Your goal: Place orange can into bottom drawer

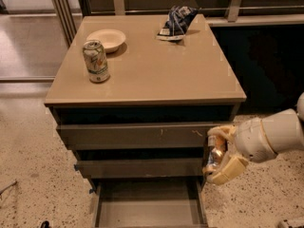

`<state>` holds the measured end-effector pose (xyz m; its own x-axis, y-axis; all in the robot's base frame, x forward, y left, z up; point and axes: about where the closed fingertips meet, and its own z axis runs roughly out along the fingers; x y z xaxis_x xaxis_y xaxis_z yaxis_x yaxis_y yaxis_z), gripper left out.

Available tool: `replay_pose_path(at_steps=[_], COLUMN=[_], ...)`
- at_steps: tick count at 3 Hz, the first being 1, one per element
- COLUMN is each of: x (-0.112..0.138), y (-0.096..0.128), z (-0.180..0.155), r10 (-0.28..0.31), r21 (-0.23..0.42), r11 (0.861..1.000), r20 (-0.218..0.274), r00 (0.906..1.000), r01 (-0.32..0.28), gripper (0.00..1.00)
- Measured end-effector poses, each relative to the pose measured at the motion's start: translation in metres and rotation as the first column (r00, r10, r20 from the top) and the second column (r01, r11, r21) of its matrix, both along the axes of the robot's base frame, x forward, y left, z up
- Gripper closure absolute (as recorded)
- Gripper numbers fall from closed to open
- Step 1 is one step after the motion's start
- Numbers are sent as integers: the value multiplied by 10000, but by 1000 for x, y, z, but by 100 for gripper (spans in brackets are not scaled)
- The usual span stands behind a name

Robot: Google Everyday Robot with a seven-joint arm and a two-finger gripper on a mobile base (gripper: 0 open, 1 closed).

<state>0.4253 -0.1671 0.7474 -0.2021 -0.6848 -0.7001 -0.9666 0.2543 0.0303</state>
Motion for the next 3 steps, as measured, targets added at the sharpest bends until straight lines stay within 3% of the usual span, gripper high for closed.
replay_pose_path(at_steps=[2, 3], x=[-6, -14], y=[1, 1], z=[-38, -91], r10=[138, 367], r21=[120, 245], r11=[9998, 9990], r20=[-352, -152], r00=[9993, 9992], r01=[-134, -363], gripper=[100, 100])
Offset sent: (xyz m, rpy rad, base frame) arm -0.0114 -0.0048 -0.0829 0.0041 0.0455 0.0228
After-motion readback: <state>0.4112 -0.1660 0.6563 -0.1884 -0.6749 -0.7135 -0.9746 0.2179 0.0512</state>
